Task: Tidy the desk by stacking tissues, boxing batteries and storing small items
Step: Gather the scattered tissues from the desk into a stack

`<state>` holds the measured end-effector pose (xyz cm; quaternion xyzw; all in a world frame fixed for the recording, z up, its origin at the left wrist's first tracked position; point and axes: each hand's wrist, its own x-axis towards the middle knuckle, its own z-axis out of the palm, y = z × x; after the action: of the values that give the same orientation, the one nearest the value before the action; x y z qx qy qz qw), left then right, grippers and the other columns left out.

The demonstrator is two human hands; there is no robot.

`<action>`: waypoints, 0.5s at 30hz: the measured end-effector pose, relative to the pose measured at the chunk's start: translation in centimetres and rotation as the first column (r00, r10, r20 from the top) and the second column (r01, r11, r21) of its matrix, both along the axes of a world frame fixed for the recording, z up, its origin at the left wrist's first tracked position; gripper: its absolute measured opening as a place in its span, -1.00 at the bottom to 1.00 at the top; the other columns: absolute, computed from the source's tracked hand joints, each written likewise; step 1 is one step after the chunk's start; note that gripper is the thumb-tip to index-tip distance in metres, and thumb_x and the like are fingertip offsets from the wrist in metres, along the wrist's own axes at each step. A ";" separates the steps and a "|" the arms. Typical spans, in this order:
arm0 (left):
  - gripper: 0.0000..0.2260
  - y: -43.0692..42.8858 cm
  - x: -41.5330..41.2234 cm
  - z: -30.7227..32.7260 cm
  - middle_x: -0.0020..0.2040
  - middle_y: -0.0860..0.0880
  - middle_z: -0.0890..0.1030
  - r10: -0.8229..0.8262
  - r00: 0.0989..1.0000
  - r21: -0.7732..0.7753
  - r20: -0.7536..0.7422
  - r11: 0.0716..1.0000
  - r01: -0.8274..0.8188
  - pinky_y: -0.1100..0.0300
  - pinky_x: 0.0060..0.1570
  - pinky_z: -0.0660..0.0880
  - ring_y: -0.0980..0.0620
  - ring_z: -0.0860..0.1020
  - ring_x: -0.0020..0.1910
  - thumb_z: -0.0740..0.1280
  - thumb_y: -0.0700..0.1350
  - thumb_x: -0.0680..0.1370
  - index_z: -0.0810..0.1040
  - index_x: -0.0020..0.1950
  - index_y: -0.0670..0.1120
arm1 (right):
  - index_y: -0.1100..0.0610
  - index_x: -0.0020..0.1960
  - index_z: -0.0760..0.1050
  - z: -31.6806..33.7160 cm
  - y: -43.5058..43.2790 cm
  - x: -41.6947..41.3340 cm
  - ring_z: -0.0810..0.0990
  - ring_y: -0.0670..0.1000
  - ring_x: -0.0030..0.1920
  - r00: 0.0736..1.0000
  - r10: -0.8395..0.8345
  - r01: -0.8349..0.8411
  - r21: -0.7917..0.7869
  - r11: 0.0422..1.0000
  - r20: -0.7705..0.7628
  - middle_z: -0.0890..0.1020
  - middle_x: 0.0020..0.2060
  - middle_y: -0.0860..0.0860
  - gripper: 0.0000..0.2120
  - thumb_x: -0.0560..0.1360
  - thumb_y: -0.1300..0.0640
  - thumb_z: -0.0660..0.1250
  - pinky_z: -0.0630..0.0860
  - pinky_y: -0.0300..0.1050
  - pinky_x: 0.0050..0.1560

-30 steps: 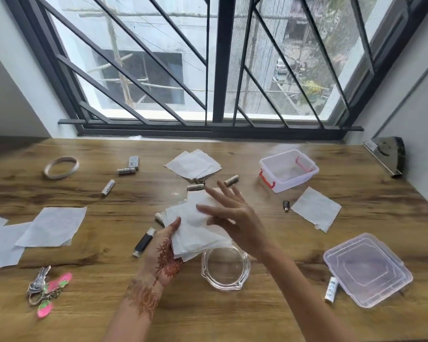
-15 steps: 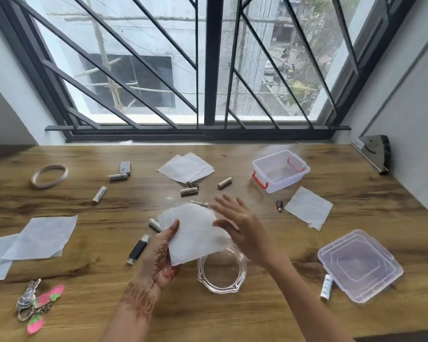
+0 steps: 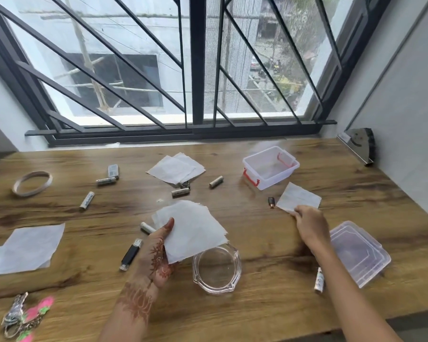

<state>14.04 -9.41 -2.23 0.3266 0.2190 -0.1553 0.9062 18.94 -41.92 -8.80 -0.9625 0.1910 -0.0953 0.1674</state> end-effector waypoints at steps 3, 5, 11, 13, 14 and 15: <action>-0.82 -0.3 -0.1 0.6 -0.59 0.06 0.56 0.003 1.000 -0.019 -0.002 1.000 -0.003 0.18 -0.55 0.53 0.17 0.56 -0.58 0.16 -0.13 0.58 0.45 -0.18 -0.12 | 0.28 -0.14 0.61 -0.7 0.3 0.1 0.56 0.22 -0.07 0.995 -0.033 0.036 -0.040 0.999 0.090 0.65 -0.18 0.22 -0.82 0.50 0.21 0.28 0.51 0.00 -0.19; -0.85 0.1 0.1 0.1 -0.54 0.04 0.59 0.001 1.000 -0.021 0.010 1.000 0.000 0.17 -0.53 0.55 0.14 0.59 -0.53 0.18 -0.14 0.58 0.47 -0.15 -0.12 | 0.30 -0.15 0.60 -0.6 0.6 0.2 0.56 0.22 -0.10 0.989 -0.057 0.061 -0.025 0.998 0.137 0.65 -0.20 0.22 -0.83 0.50 0.25 0.27 0.47 -0.04 -0.21; -0.83 0.9 0.4 -1.3 -0.17 -0.10 0.71 -0.022 1.000 0.064 0.008 0.998 0.022 0.02 -0.22 0.63 -0.04 0.68 -0.20 0.26 -0.11 0.54 0.55 0.05 -0.15 | 0.32 -0.10 0.58 5.0 6.0 -0.7 0.58 0.20 -0.15 0.877 -0.255 0.106 0.354 0.929 0.408 0.66 -0.16 0.22 -0.86 0.48 0.27 0.28 0.39 -0.11 -0.17; -0.84 0.7 0.3 -1.1 -0.14 -0.10 0.70 -0.024 0.999 0.090 0.023 0.996 0.022 0.00 -0.05 0.58 -0.04 0.67 -0.15 0.25 -0.11 0.55 0.57 0.04 -0.14 | 0.27 -0.09 0.59 7.2 9.4 -1.5 0.59 0.12 -0.11 0.862 -0.231 0.000 0.456 0.890 0.452 0.67 -0.12 0.15 -0.87 0.48 0.23 0.31 0.45 -0.10 -0.09; -0.84 0.6 0.3 -0.9 -0.15 -0.09 0.71 -0.015 0.999 0.108 0.031 0.994 0.011 -0.01 0.01 0.54 -0.03 0.67 -0.15 0.24 -0.11 0.56 0.57 0.01 -0.13 | 0.24 -0.09 0.59 8.1 11.2 -1.9 0.60 0.08 -0.07 0.865 -0.205 -0.053 0.489 0.871 0.458 0.67 -0.08 0.11 -0.88 0.48 0.21 0.32 0.47 -0.11 -0.03; -0.84 0.7 0.5 -1.1 -0.14 -0.09 0.71 -0.011 0.999 0.111 0.035 0.994 0.007 -0.01 0.05 0.52 -0.03 0.67 -0.16 0.24 -0.10 0.56 0.58 -0.01 -0.13 | 0.23 -0.10 0.60 8.7 13.0 -2.4 0.60 0.03 -0.04 0.871 -0.163 -0.108 0.504 0.857 0.464 0.67 -0.06 0.08 -0.90 0.47 0.22 0.33 0.47 -0.16 0.03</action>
<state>14.54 -8.74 -3.33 0.3801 0.2097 -0.1411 0.8897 16.53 -28.88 -0.06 -0.8229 0.1746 -0.2843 0.4598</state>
